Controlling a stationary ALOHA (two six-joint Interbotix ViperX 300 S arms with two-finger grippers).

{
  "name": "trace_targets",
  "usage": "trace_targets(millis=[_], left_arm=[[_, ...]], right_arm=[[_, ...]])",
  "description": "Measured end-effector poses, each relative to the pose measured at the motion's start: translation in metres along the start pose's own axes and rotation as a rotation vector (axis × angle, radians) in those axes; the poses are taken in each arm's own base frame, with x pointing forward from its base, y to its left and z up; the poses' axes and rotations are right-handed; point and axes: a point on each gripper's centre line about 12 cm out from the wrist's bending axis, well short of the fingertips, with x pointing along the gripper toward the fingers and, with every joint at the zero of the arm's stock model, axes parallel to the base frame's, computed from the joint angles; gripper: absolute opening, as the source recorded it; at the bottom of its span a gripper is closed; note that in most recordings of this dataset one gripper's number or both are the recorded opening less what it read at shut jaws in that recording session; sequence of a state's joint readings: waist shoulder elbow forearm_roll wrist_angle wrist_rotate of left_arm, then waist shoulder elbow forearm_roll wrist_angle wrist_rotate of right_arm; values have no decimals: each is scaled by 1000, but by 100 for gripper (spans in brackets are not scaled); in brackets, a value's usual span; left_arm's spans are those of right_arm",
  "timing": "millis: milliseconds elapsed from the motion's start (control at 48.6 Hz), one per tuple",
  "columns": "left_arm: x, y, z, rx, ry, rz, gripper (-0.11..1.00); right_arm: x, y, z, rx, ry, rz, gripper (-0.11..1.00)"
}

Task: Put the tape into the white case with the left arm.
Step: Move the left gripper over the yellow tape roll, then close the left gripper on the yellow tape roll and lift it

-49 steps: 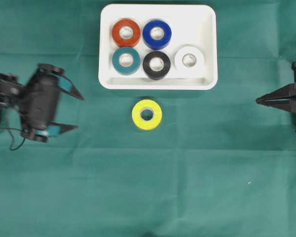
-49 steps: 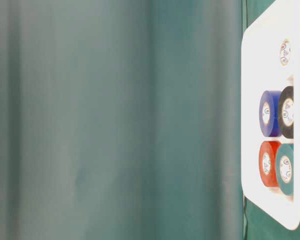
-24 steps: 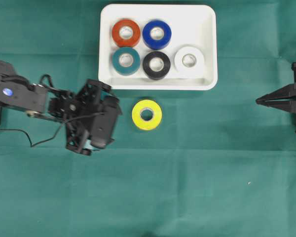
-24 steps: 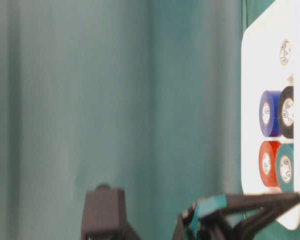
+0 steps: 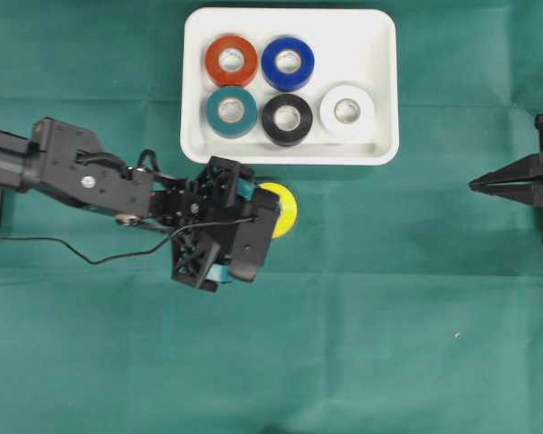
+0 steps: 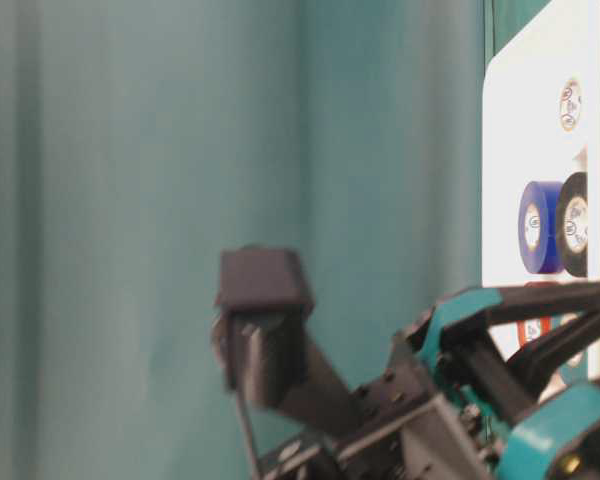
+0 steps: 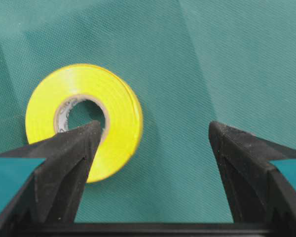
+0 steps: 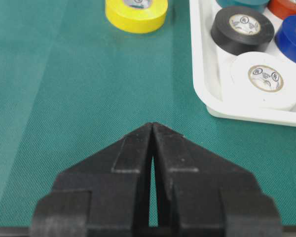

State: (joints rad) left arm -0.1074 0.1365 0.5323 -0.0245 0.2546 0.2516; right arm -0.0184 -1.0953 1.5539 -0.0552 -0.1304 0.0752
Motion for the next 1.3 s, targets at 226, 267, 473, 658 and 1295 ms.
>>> trace_targets(millis=[226,267,473,658,1295], left_arm=[[15,12,-4,-25,38,9,89],[17,13,-4,-26,45,9,90],[26,14,-7,-24,67,5,89],[34,12,-13,-25,88,-1,89],[34,23,-14,-44,91,13,26]], right_arm=[[0,0,0,2,0,0,-9],[0,0,0,2,0,0,-9],[0,0,0,2,2,0,-9],[0,0,0,2,-3,0,-9],[0,0,-2,2,-8,1,-9]])
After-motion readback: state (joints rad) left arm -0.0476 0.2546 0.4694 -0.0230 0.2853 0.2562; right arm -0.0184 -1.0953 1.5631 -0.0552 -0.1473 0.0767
